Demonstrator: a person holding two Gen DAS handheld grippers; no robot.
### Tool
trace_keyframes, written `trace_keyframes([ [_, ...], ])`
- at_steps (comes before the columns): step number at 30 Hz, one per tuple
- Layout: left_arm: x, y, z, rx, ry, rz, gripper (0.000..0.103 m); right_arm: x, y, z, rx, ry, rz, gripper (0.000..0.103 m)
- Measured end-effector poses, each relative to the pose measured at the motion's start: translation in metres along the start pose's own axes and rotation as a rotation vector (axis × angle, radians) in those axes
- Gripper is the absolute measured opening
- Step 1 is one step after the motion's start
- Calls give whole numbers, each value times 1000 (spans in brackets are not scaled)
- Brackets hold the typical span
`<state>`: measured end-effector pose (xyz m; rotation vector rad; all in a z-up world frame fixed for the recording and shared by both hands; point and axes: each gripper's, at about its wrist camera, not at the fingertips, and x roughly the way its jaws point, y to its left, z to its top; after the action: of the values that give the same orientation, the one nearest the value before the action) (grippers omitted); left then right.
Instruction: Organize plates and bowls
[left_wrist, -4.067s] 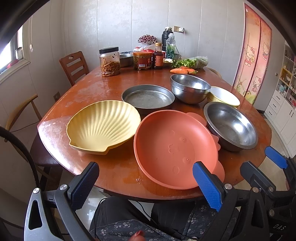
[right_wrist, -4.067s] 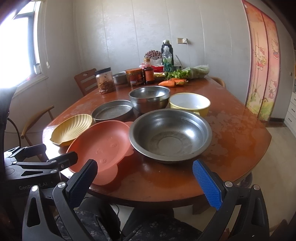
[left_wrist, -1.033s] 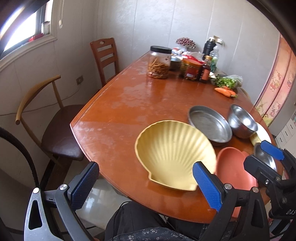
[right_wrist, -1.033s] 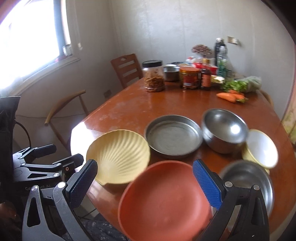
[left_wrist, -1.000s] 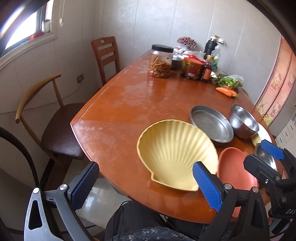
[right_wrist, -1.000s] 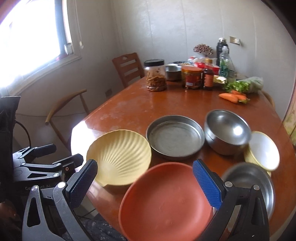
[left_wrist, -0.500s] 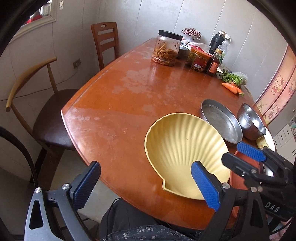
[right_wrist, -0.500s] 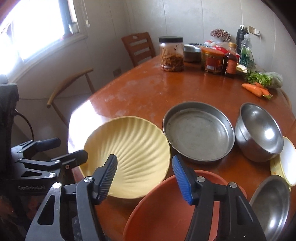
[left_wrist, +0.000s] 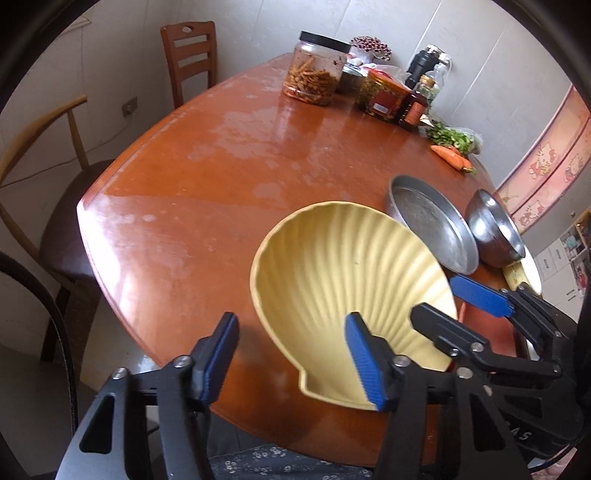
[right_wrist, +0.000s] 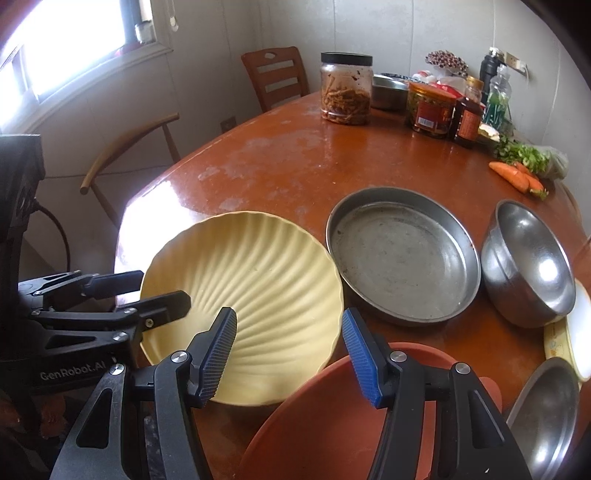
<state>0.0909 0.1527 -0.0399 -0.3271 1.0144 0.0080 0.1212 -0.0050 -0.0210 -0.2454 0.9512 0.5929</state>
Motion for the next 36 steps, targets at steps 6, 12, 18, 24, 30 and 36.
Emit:
trace_keyframes([
  [6, 1, -3, -1, 6, -2, -18, 48, 2, 1, 1, -3, -11, 14, 60],
  [12, -1, 4, -1, -17, 4, -25, 39, 2, 14, 6, -33, -18, 84, 46],
  [18, -4, 8, -1, -19, -1, -18, 39, 2, 5, 5, -12, -22, 15, 46],
  [24, -3, 5, -2, -12, 0, -20, 39, 6, -9, 5, 19, 21, -3, 46],
  [30, -1, 2, -1, -1, -6, -15, 39, 13, -8, 3, 26, 52, 12, 47],
  [36, -4, 8, -1, -14, -10, 2, 39, 9, -2, 8, 29, 32, 30, 47],
])
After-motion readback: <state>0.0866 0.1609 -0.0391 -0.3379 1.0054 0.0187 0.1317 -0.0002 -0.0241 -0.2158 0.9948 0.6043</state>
